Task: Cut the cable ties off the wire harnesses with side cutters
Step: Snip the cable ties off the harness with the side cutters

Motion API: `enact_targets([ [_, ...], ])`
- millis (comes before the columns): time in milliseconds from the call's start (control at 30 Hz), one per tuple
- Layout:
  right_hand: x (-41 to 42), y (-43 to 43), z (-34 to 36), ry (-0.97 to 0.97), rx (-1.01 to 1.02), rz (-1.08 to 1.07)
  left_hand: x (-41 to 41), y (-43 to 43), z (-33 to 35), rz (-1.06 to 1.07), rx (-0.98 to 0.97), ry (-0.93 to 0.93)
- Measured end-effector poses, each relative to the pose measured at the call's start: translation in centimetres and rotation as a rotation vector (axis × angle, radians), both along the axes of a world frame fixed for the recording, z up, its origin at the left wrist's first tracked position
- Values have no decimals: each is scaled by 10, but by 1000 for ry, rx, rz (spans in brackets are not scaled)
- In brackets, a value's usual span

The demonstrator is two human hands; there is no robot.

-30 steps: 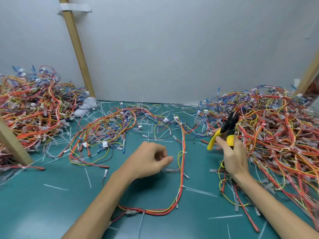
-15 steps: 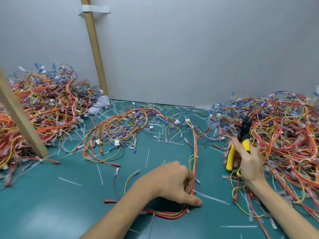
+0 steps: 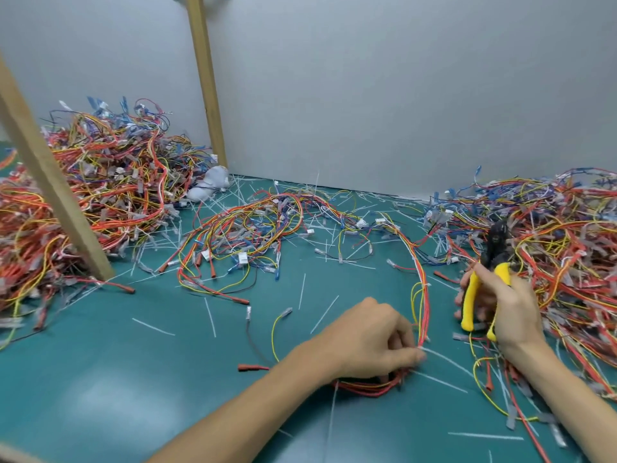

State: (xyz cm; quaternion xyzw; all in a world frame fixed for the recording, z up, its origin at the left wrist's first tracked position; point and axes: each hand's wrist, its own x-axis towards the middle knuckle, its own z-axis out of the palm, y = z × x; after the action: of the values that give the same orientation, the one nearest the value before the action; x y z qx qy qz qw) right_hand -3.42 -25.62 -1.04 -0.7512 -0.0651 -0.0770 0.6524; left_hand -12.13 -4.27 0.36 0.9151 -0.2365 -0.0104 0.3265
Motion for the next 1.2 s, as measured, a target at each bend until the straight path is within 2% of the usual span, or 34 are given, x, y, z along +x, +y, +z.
enact_targets([
  [133, -1, 3, 2, 3, -8, 27, -2, -9, -5, 64, -298, 92],
  [267, -2, 3, 3, 1, -6, 28, -1, -16, -6, 190, -619, 262],
  [400, -2, 4, 3, 0, -29, 14, -2, -18, 5, 205, -1014, 442],
  [500, -2, 5, 4, -8, -56, -1, -6, -14, 25, 145, -1454, 636],
  [567, -2, 6, 5, -11, -63, -11, -9, -8, 39, -10, -1737, 823],
  [633, -2, 6, 5, -8, -55, -19, -15, -5, 47, -133, -1829, 887],
  [700, -2, 6, 5, -1, -47, -23, -19, -8, 49, -137, -1840, 899],
  [767, -2, 6, 6, 3, -43, -22, -19, -16, 45, -19, -1806, 860],
  [900, -4, 6, 7, 1, -44, -23, -7, -23, 23, 288, -1325, 552],
  [1067, -3, 5, 5, -23, -76, -6, 9, -8, -2, 465, -930, 369],
  [1200, -3, 5, 6, -56, -171, 37, 18, -2, -13, 578, -519, 49],
])
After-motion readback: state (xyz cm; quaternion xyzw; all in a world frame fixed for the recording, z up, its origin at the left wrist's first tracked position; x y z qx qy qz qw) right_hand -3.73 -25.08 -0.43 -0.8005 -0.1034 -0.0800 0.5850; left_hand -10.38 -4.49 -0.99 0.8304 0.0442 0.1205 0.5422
